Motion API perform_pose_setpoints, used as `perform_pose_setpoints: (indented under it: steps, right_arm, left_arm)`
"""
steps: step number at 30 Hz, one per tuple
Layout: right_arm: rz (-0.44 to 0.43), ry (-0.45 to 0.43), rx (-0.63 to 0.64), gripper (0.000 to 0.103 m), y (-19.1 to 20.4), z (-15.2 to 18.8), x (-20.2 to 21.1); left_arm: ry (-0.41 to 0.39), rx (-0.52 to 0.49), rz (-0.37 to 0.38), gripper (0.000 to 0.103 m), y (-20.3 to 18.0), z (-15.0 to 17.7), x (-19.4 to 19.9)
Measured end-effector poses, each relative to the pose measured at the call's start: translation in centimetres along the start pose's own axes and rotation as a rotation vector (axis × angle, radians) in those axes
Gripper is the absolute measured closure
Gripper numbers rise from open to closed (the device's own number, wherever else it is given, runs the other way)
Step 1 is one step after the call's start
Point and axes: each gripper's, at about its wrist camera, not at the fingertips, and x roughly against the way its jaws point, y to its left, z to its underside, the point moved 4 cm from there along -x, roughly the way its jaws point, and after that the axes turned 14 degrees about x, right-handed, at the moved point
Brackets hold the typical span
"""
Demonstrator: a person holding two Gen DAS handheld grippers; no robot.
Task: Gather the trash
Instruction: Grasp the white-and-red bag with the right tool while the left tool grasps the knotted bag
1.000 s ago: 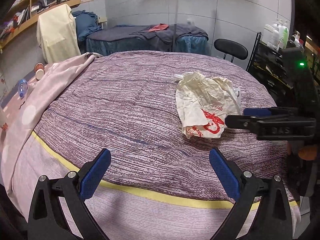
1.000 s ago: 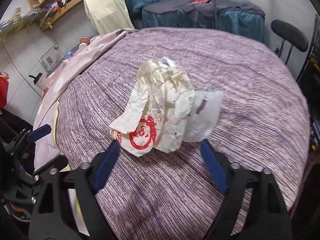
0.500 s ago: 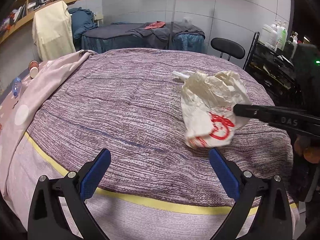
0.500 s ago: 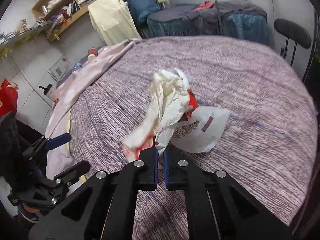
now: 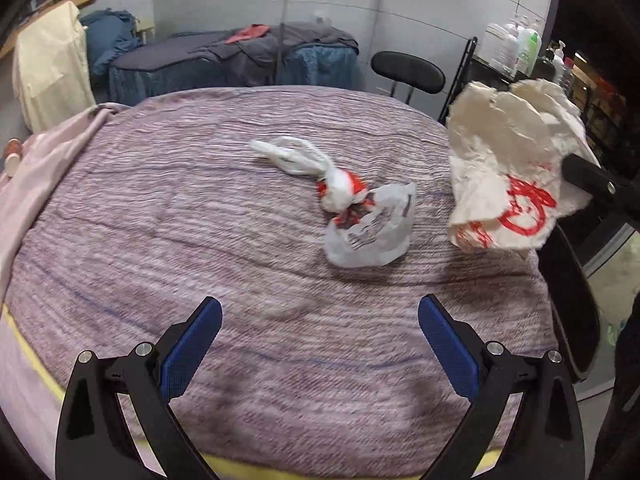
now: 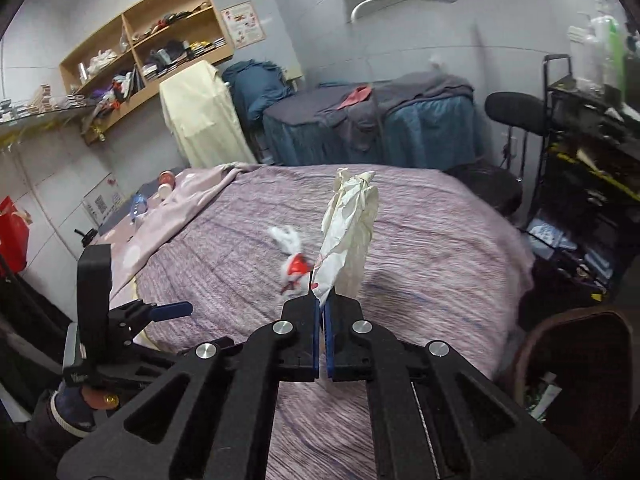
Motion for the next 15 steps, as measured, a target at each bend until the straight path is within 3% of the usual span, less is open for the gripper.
perform_pose_setpoints:
  steps: [10,12,15]
  right_arm:
    - [0.062,-0.026,-0.05,0.1,-3.2,2.0,3.4]
    - [0.068,-0.035,-0.064,0.1,-3.5,2.4,4.0]
    - [0.079,-0.043,-0.076,0.1,-4.1,3.0,4.9]
  left_arm:
    - [0.072,0.085,0.01,0.007,-2.7,-4.3,-6.1]
    - [0.08,0.087,-0.019,0.017,-2.9,-4.5,-7.4]
    - [0.094,0.106,-0.02,0.046,-3.1,-4.5,-8.2]
